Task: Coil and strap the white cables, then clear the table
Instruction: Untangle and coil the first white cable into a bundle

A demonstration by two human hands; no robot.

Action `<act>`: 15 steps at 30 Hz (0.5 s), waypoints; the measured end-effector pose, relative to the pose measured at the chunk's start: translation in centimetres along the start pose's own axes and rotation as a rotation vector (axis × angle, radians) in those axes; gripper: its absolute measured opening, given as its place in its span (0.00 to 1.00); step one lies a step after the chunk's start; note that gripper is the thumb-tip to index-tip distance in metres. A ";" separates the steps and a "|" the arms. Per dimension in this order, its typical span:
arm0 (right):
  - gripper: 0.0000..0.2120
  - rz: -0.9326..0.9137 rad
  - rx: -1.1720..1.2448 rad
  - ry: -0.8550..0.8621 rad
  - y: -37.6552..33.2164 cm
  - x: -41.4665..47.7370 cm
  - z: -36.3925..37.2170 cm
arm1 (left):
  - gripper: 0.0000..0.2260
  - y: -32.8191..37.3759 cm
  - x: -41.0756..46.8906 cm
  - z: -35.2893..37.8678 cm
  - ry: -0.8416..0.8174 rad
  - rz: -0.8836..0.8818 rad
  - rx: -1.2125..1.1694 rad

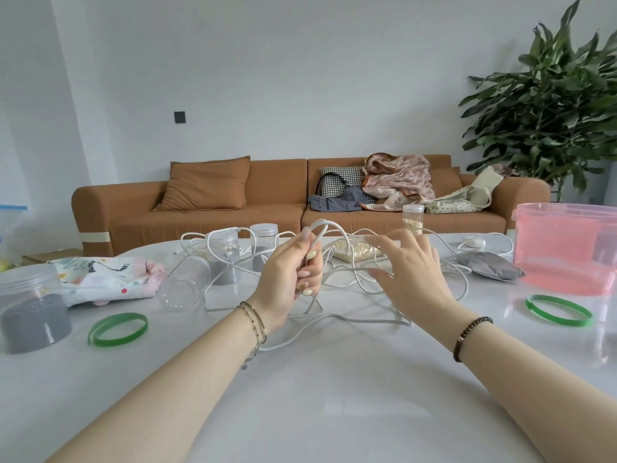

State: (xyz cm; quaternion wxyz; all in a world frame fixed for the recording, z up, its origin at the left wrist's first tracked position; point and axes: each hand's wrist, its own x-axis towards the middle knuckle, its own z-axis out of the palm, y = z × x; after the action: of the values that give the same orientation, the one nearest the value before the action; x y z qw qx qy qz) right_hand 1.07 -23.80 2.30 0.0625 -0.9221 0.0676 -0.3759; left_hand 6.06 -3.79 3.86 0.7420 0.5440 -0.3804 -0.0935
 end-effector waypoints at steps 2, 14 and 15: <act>0.17 -0.044 0.066 0.022 -0.2 0.1 -0.1 | 0.19 0.0 0.0 0.0 0.003 0.010 -0.005; 0.06 -0.016 0.646 -0.150 -2.5 -0.7 -0.6 | 0.17 -0.2 1.1 -0.3 0.288 -0.039 -0.260; 0.05 -0.024 0.633 -0.155 -2.6 -0.7 -0.5 | 0.16 -0.4 1.2 -0.4 0.307 -0.032 -0.225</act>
State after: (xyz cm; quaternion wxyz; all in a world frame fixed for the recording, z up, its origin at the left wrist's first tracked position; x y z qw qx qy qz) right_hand 0.43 -21.12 2.56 0.3466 -0.8834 -0.0685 -0.3078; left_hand 7.25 -4.32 4.06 0.8459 0.4713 -0.2413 -0.0633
